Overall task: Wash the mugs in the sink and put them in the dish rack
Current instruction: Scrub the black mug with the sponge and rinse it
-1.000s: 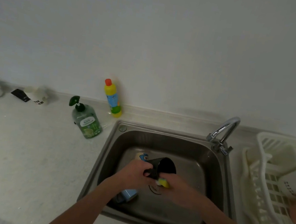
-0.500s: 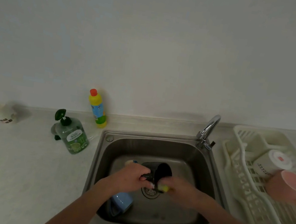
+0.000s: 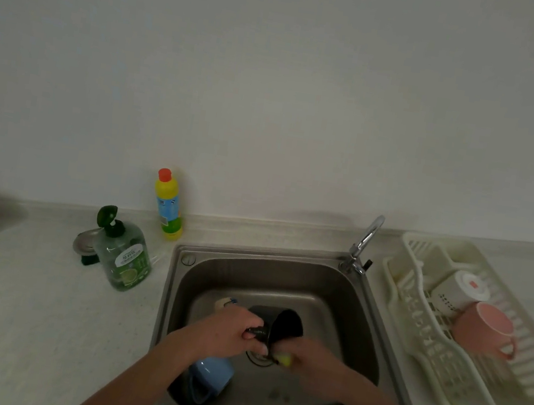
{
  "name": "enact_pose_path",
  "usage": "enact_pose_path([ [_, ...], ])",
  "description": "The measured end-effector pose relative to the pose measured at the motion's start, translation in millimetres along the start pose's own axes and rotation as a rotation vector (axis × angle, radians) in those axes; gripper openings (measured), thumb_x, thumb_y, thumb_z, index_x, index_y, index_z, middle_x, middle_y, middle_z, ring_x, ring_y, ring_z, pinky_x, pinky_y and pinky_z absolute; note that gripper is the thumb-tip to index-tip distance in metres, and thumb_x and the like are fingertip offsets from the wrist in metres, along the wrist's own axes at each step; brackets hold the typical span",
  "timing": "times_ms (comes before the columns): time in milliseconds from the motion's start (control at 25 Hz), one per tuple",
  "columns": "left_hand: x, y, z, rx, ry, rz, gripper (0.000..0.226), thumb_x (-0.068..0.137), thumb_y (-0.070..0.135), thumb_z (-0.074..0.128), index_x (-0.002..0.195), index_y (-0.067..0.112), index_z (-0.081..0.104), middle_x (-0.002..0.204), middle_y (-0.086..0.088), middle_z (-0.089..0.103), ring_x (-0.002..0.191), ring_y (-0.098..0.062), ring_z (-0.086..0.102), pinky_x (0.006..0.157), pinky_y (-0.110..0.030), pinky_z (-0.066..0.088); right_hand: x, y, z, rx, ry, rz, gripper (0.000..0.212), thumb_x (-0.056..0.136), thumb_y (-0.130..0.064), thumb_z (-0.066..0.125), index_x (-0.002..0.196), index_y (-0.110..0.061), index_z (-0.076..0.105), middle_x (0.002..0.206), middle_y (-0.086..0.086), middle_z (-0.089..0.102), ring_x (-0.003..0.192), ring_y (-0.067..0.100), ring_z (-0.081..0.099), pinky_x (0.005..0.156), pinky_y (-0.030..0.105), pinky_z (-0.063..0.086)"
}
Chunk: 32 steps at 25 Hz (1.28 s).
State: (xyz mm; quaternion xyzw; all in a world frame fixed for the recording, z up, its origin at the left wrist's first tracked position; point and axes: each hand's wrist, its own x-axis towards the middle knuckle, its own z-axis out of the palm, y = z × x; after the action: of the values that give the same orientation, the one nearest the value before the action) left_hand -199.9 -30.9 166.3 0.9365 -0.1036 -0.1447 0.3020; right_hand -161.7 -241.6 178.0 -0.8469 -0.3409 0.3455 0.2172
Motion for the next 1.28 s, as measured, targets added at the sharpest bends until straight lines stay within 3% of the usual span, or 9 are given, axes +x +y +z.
enact_pose_path([
  [80,-2,0,0,-0.023,0.005,-0.022,0.036,0.086,0.038,0.072,0.068,0.020,0.047,0.061,0.010,0.045,0.056,-0.002,0.042,0.057,-0.016,0.033,1,7,-5,-0.690,-0.025,-0.047,0.045,0.094,-0.008,0.049,0.134,-0.028,0.055,0.143,-0.007,0.051,0.141,0.013,0.035,0.119,0.057,0.011],
  [160,0,2,3,-0.038,0.058,-0.049,0.039,0.086,0.038,0.072,0.066,0.020,0.044,0.062,0.009,0.045,0.058,-0.004,0.043,0.056,-0.017,0.033,11,0,-11,-0.715,0.076,-0.085,0.045,0.094,-0.005,0.047,0.133,-0.024,0.056,0.143,-0.002,0.053,0.138,0.016,0.041,0.121,0.051,0.013],
  [360,7,19,16,-0.017,0.200,-0.106,0.043,0.087,0.041,0.069,0.063,0.025,0.037,0.067,0.007,0.050,0.065,-0.009,0.050,0.062,-0.023,0.037,12,-24,-26,1.080,0.173,0.225,0.017,0.097,-0.010,0.056,0.104,-0.019,0.069,0.098,0.002,0.074,0.096,0.018,0.068,0.085,0.036,0.055],
  [560,7,34,17,-0.035,0.216,-0.129,0.041,0.085,0.038,0.072,0.064,0.019,0.042,0.065,0.004,0.050,0.063,-0.009,0.048,0.059,-0.016,0.033,-1,33,-43,-0.860,0.062,-0.245,0.045,0.090,-0.004,0.053,0.125,-0.032,0.061,0.141,-0.006,0.053,0.134,0.015,0.045,0.114,0.062,0.020],
  [640,9,39,23,-0.067,0.203,-0.149,0.040,0.085,0.037,0.072,0.066,0.016,0.044,0.066,0.002,0.051,0.062,-0.008,0.048,0.059,-0.016,0.033,3,38,-44,-0.794,0.067,-0.256,0.042,0.090,-0.003,0.052,0.124,-0.027,0.060,0.140,-0.001,0.053,0.135,0.021,0.045,0.114,0.057,0.024],
  [840,5,45,22,-0.037,0.234,-0.150,0.043,0.086,0.034,0.073,0.062,0.020,0.039,0.061,0.009,0.044,0.057,-0.002,0.043,0.057,-0.013,0.034,3,12,-37,0.642,-0.018,0.075,0.015,0.093,-0.018,0.058,0.094,-0.024,0.071,0.095,0.005,0.068,0.095,0.020,0.063,0.088,0.041,0.052],
  [1040,0,45,29,-0.083,0.227,-0.161,0.040,0.086,0.031,0.073,0.065,0.015,0.043,0.059,0.010,0.042,0.054,-0.001,0.043,0.057,-0.012,0.034,8,37,-32,-0.884,0.048,-0.285,0.044,0.089,-0.002,0.052,0.130,-0.017,0.057,0.138,0.009,0.053,0.130,0.026,0.049,0.112,0.065,0.024],
  [1200,2,47,29,-0.082,0.252,-0.172,0.037,0.088,0.030,0.072,0.069,0.009,0.047,0.059,0.010,0.043,0.055,0.001,0.045,0.058,-0.012,0.036,11,5,-24,0.596,0.018,0.162,0.020,0.094,-0.007,0.051,0.102,-0.014,0.068,0.101,0.009,0.069,0.102,0.024,0.064,0.082,0.036,0.052],
  [1280,0,46,28,-0.099,0.251,-0.164,0.038,0.087,0.027,0.072,0.066,0.013,0.045,0.059,0.011,0.042,0.056,0.003,0.046,0.058,-0.011,0.035,6,6,-25,0.689,-0.021,0.081,0.018,0.096,-0.010,0.052,0.098,-0.017,0.069,0.094,0.002,0.069,0.095,0.017,0.063,0.082,0.029,0.052],
])
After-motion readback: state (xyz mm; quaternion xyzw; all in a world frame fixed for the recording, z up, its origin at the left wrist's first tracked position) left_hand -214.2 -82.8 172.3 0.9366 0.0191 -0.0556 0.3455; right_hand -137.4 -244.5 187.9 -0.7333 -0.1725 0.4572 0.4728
